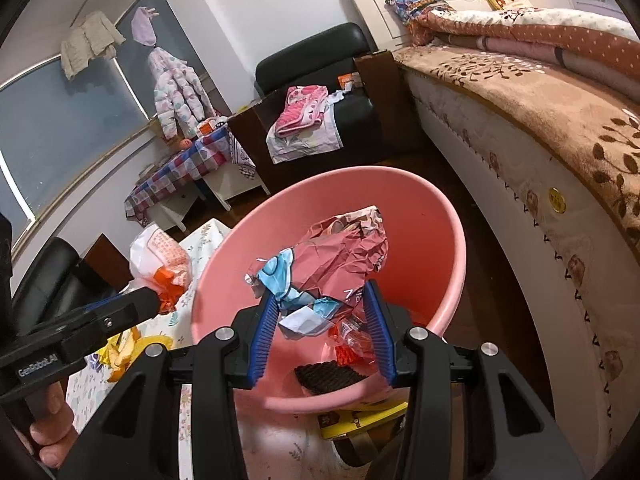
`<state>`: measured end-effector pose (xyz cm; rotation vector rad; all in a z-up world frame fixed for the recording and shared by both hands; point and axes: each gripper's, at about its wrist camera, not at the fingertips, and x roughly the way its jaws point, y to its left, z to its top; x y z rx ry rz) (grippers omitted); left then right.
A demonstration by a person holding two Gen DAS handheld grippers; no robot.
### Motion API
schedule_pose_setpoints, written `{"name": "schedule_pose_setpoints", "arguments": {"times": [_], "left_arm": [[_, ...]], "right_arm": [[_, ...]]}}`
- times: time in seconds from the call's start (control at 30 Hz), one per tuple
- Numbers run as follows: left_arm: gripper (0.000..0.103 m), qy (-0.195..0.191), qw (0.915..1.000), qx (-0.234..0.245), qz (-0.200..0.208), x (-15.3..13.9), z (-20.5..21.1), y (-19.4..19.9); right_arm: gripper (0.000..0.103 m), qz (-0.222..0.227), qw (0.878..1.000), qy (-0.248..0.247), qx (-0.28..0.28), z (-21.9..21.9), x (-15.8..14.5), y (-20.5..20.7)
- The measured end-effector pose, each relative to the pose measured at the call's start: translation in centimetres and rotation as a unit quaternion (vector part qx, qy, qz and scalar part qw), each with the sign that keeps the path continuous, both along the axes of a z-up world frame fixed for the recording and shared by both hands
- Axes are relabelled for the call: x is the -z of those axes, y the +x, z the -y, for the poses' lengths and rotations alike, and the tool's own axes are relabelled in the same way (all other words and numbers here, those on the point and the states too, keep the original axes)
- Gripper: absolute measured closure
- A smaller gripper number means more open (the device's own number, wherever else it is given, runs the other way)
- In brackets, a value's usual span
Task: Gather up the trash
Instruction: 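Carry the plastic bag and pink foil wrapper over the pink bucket, then open both tools to drop the plastic bag and foil into the bucket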
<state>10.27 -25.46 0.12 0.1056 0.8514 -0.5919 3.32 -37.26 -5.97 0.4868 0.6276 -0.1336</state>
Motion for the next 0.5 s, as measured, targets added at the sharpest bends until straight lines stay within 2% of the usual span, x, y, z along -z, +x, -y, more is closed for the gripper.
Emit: {"name": "schedule_pose_setpoints", "arguments": {"times": [0.5], "left_arm": [[0.061,0.018,0.9996,0.009,-0.020,1.9,2.3,1.7]], "right_arm": [[0.059,0.001,1.000,0.002,-0.007,0.1,0.5,0.9]]}}
